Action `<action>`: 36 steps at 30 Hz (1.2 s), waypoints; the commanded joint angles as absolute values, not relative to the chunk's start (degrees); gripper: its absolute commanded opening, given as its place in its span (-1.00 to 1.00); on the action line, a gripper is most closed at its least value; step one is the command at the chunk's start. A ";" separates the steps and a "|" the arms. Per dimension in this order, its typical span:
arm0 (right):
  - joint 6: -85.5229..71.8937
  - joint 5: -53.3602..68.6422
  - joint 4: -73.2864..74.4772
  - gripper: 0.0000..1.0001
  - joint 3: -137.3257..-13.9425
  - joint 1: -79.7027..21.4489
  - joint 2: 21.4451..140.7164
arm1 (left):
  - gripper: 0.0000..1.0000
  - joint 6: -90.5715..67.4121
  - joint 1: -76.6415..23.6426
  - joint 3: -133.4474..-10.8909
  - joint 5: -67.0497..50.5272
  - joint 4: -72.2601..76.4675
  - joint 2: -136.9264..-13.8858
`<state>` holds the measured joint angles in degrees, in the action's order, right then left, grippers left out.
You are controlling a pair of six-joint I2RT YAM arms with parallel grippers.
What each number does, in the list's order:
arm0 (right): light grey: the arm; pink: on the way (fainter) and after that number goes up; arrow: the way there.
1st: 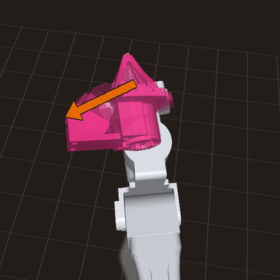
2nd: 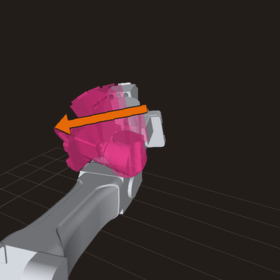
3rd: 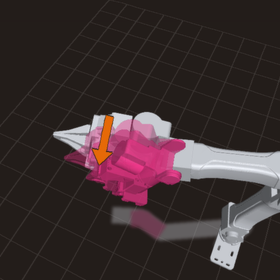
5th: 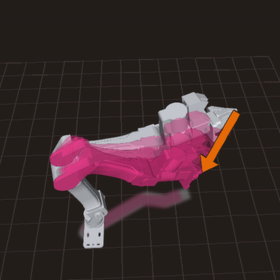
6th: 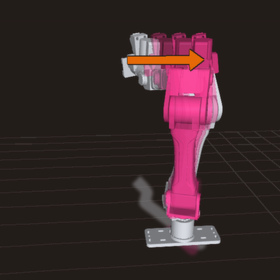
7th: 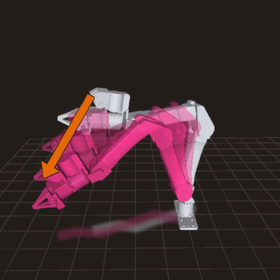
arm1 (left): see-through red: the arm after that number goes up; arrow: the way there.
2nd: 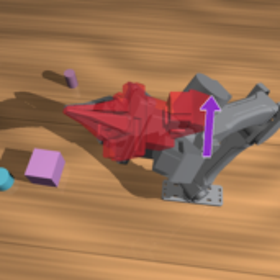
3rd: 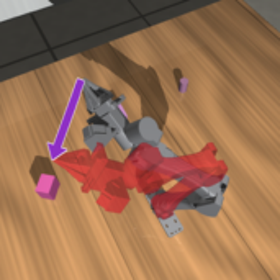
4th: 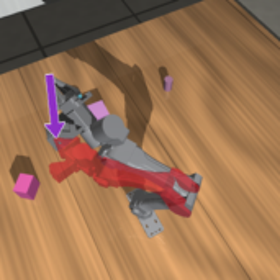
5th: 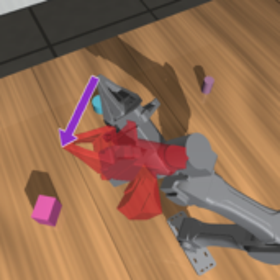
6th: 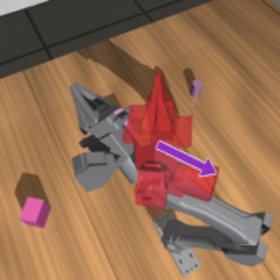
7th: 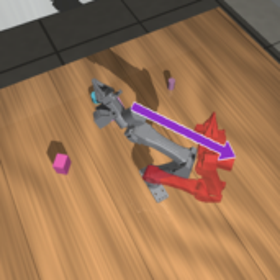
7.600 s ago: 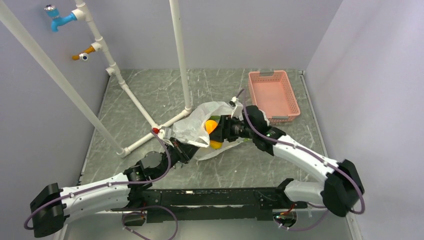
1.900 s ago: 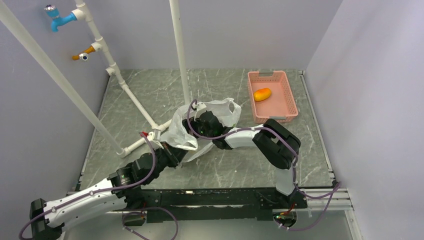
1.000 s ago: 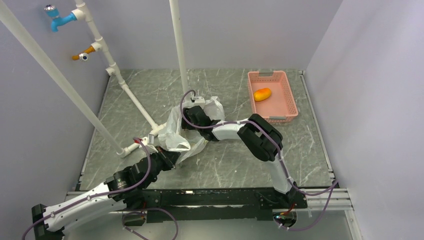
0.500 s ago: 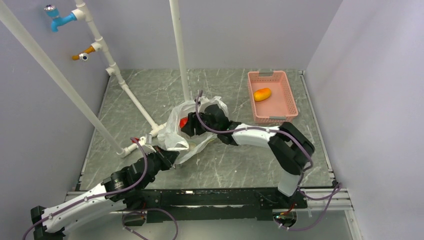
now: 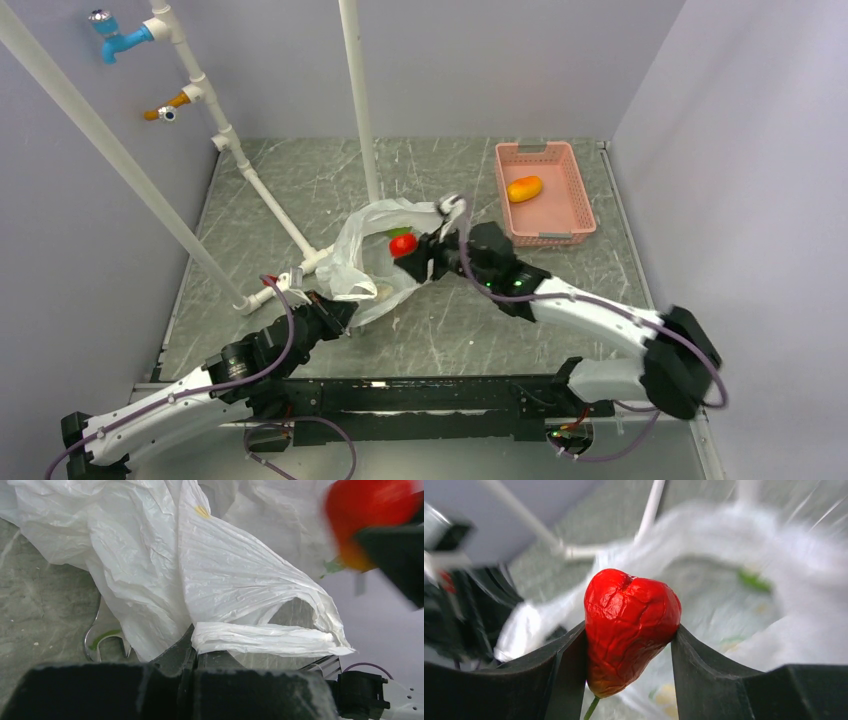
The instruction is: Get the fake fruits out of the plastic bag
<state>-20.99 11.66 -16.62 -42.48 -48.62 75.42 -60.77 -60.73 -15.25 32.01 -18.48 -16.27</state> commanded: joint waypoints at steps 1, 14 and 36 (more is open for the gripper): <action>-15.09 -3.77 -18.46 -1.00 -44.30 -47.14 63.66 | -1.00 -59.89 -60.91 -17.23 33.46 -17.25 -16.23; -35.36 -28.88 -4.91 -1.00 -48.25 -25.60 59.41 | -1.00 -58.69 -60.96 -18.87 31.37 -15.71 -19.60; -45.97 -24.41 13.47 -0.76 -64.00 -9.02 91.13 | -1.00 -59.11 -60.92 -18.48 27.98 -10.91 -24.07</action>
<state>-46.06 -26.41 14.50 -62.65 -8.95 91.42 -59.44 -60.73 -16.73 29.02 -13.69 -23.53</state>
